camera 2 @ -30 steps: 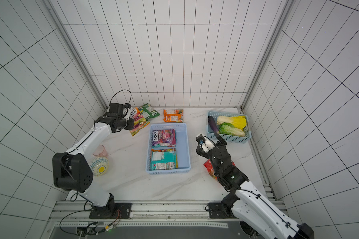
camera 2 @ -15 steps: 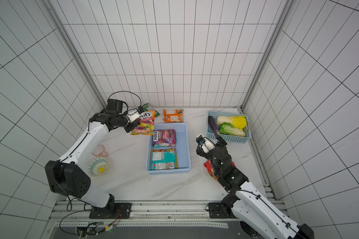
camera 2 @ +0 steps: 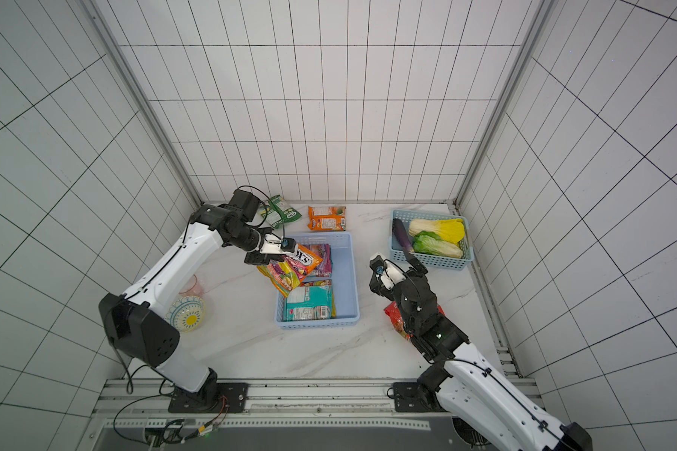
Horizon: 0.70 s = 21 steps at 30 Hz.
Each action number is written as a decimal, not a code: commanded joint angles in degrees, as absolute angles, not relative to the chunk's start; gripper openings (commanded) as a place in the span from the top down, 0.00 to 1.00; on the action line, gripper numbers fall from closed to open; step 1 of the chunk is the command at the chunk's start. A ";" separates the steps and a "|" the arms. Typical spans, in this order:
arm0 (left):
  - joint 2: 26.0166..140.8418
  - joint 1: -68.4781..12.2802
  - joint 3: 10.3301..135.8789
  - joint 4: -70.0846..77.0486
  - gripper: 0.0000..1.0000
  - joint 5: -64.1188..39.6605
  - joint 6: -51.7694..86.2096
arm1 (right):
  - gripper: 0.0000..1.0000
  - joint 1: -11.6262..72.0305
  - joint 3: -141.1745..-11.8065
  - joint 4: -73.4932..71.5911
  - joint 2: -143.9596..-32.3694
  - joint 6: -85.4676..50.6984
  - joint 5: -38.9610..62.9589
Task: Put the candies in the basket
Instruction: Place the candy in the basket.
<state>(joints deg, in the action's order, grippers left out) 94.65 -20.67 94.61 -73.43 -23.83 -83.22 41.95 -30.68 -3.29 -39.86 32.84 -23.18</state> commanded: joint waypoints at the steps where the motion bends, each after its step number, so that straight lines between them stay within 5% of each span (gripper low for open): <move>1: 96.27 -23.08 96.84 -77.68 1.00 -22.36 -90.65 | 0.01 41.75 -29.01 -4.37 -38.92 32.70 -23.13; 11: 101.99 -33.64 97.78 -77.15 1.00 -10.05 -92.86 | 0.01 41.84 -28.50 -5.36 -38.63 32.96 -24.17; 21: 106.70 -36.06 97.33 -75.38 1.00 -3.08 -99.94 | 0.01 41.88 -28.43 -5.38 -37.67 32.43 -22.80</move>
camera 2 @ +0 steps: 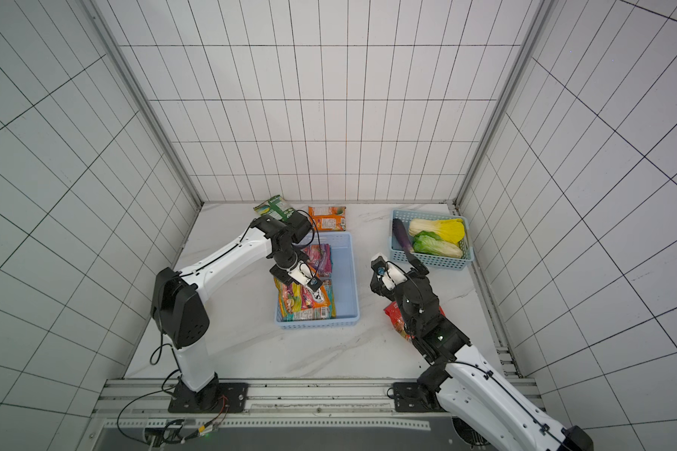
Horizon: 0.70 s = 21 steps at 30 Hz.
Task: Put the candies in the basket
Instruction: Place the candy in the basket.
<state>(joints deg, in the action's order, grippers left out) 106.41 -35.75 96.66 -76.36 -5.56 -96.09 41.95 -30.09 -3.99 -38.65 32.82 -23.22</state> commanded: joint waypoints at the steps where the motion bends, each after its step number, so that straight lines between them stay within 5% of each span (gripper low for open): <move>1: 106.78 -36.04 96.97 -75.32 1.00 -3.03 -100.57 | 0.01 41.92 -28.48 -5.13 -37.62 32.47 -22.60; 14: 104.21 -41.37 88.93 -73.16 0.96 -4.44 -99.67 | 0.01 41.75 -28.21 -5.80 -37.49 32.71 -23.35; 18: 102.55 -41.87 86.99 -70.14 0.26 -6.13 -99.20 | 0.01 41.67 -28.22 -5.68 -37.66 33.02 -23.83; 21: 101.45 -42.28 86.75 -68.55 0.19 -5.98 -97.57 | 0.01 41.66 -28.20 -5.88 -37.54 32.89 -23.55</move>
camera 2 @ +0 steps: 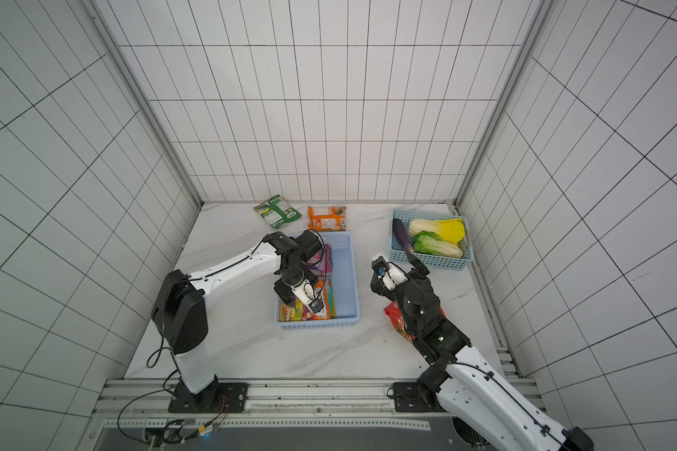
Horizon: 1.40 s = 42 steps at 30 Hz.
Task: Put the candies in the basket
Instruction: Place the candy in the basket.
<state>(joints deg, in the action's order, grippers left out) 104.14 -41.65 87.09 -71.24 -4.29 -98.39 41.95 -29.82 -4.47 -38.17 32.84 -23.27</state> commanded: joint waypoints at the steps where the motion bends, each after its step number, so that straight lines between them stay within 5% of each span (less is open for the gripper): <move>1: 101.17 -42.21 86.75 -68.38 0.19 -5.51 -97.18 | 0.01 41.66 -28.34 -5.43 -37.45 32.74 -23.07; 21: 100.34 -42.45 84.10 -70.87 0.37 -8.53 -93.12 | 0.01 41.40 -27.94 -6.18 -38.18 32.97 -23.50; 34: 108.35 -41.92 80.55 -59.48 0.37 -7.13 -91.86 | 0.01 41.31 -27.79 -6.11 -37.88 33.31 -24.16; 42: 104.82 -41.75 77.00 -58.14 0.21 -7.42 -94.54 | 0.01 41.31 -27.77 -6.32 -37.86 33.18 -23.80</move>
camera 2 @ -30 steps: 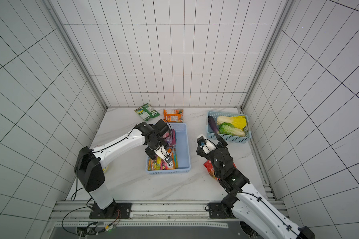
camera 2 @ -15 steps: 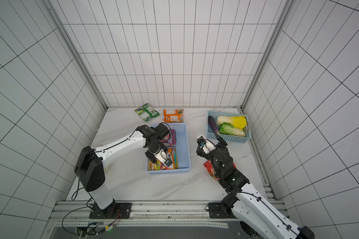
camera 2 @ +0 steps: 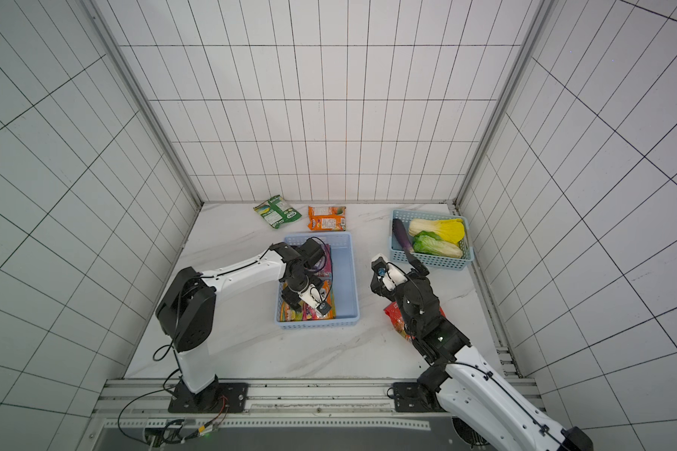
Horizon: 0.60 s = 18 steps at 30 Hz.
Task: Put the candies in the basket
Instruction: Place the candy in the basket.
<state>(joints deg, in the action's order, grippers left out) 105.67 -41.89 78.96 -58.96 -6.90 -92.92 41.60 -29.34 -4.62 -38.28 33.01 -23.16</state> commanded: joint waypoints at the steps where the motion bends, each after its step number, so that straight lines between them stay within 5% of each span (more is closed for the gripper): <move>1: 104.05 -41.75 76.75 -58.18 0.19 -7.47 -94.78 | 0.01 41.31 -27.92 -6.12 -37.83 32.98 -23.14; 9: 99.01 -41.02 79.89 -60.97 0.05 -7.88 -92.05 | 0.01 41.30 -28.00 -5.84 -38.21 32.97 -22.87; 18: 93.52 -35.49 83.60 -62.82 0.04 -13.13 -86.26 | 0.01 41.25 -28.30 -4.99 -38.83 33.05 -23.20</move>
<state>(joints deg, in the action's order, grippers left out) 95.50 -37.26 81.91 -61.63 -9.85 -89.08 41.58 -29.32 -4.69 -38.79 33.06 -22.98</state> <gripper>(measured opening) 0.956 0.989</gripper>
